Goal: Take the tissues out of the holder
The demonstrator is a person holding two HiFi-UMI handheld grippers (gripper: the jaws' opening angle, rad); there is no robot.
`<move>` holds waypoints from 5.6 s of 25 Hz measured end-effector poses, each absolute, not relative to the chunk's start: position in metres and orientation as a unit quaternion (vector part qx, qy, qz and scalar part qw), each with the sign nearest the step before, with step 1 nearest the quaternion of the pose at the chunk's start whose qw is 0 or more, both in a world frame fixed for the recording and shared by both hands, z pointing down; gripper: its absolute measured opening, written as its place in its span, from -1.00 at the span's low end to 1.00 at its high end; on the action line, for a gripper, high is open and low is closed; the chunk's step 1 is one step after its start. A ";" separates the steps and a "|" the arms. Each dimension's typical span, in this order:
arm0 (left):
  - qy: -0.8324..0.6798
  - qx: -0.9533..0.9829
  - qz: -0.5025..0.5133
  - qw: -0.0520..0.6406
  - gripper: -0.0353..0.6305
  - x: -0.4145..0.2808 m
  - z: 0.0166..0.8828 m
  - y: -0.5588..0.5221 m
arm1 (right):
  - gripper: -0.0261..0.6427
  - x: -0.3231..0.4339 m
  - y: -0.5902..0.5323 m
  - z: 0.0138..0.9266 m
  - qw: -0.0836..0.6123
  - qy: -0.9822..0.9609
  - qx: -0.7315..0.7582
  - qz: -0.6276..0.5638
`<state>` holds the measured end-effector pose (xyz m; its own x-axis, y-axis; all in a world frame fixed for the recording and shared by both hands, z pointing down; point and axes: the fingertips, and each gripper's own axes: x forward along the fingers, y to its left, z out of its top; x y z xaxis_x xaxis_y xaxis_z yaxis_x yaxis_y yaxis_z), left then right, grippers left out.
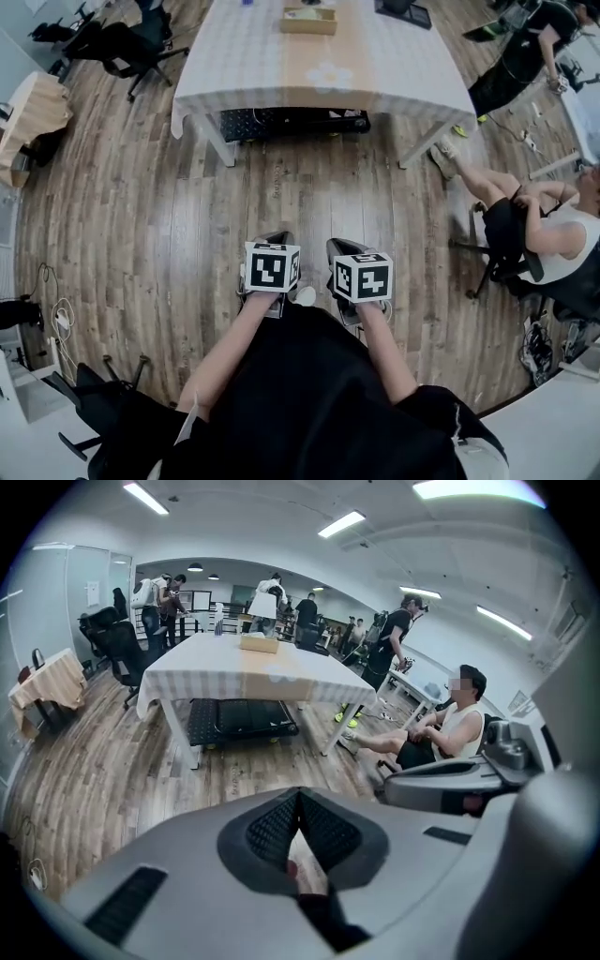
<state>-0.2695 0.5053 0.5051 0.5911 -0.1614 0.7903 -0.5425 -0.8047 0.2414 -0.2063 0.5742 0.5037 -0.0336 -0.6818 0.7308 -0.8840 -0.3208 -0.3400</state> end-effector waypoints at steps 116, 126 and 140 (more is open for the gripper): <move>-0.303 0.807 0.353 0.363 -0.89 0.110 0.531 -0.061 | -0.42 0.206 -0.076 0.491 0.225 -0.720 0.541 0.373; -0.306 0.801 0.353 0.375 -0.89 0.119 0.543 -0.066 | -0.37 0.229 -0.100 0.497 0.243 -0.720 0.536 0.368; -0.305 0.794 0.352 0.391 -0.89 0.132 0.554 -0.065 | -0.28 0.260 -0.122 0.498 0.291 -0.721 0.536 0.328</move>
<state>0.1318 -0.0647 0.5540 0.5668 -0.2089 0.7970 -0.7590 -0.5086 0.4065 0.2597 -0.1223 0.4982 -0.2559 -0.5824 0.7715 -0.9644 0.2092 -0.1620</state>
